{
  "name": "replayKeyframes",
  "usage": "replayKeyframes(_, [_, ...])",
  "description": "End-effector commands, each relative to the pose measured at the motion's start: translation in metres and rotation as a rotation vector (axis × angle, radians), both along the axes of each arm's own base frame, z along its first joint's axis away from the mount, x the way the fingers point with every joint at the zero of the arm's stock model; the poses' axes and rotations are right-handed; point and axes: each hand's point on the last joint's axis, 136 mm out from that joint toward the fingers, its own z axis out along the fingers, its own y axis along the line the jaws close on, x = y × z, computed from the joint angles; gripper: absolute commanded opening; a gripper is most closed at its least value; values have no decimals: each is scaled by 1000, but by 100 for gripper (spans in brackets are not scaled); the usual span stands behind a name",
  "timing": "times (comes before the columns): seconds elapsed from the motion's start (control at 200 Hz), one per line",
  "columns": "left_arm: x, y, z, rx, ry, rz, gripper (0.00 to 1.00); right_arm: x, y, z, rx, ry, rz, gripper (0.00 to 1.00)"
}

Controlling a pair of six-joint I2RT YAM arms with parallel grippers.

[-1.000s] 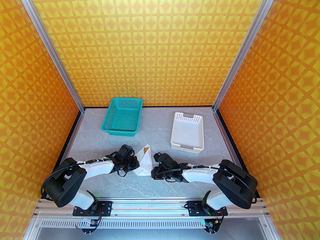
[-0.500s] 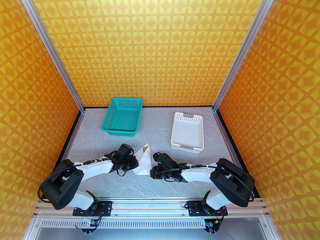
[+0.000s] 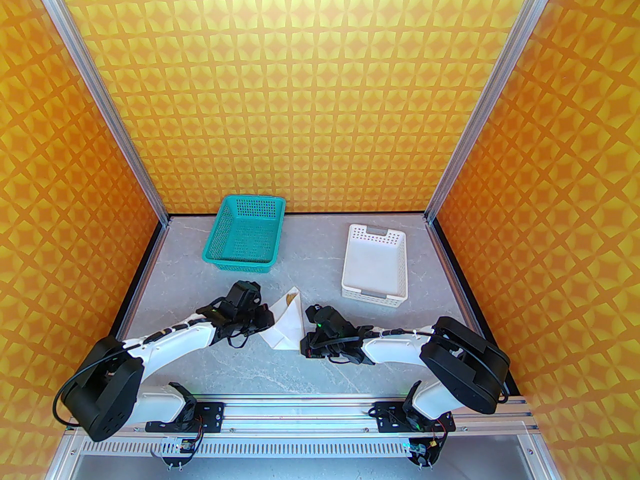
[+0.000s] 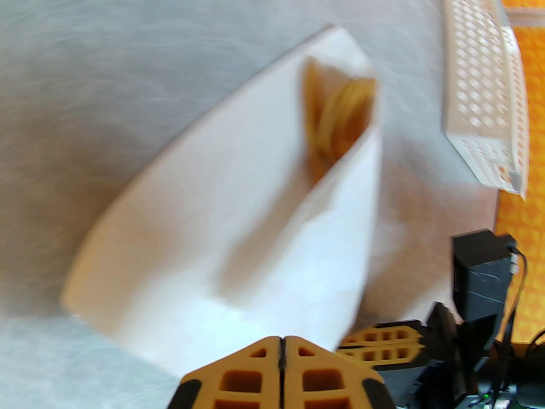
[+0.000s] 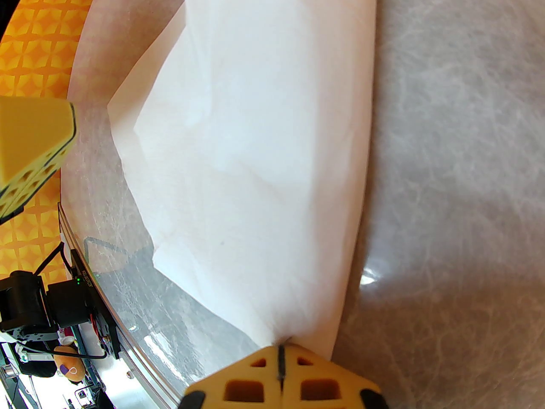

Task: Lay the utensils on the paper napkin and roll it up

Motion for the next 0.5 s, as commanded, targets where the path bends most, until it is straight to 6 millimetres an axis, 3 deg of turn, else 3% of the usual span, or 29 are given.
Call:
replayKeyframes(0.0, [3,-33,12,-92,-20,-86,2,-15,-27,-33,-154,73,-20,0])
replayKeyframes(0.15, [7,-37,-8,-65,4,-95,1,-14,-26,-33,-155,75,-19,0])
replayKeyframes(0.31, [10,-23,-32,32,19,-52,0,-15,-25,-31,-155,75,-14,0])
replayKeyframes(0.495, [11,-14,-44,75,27,-35,0,-14,-24,-28,-147,71,-11,0])
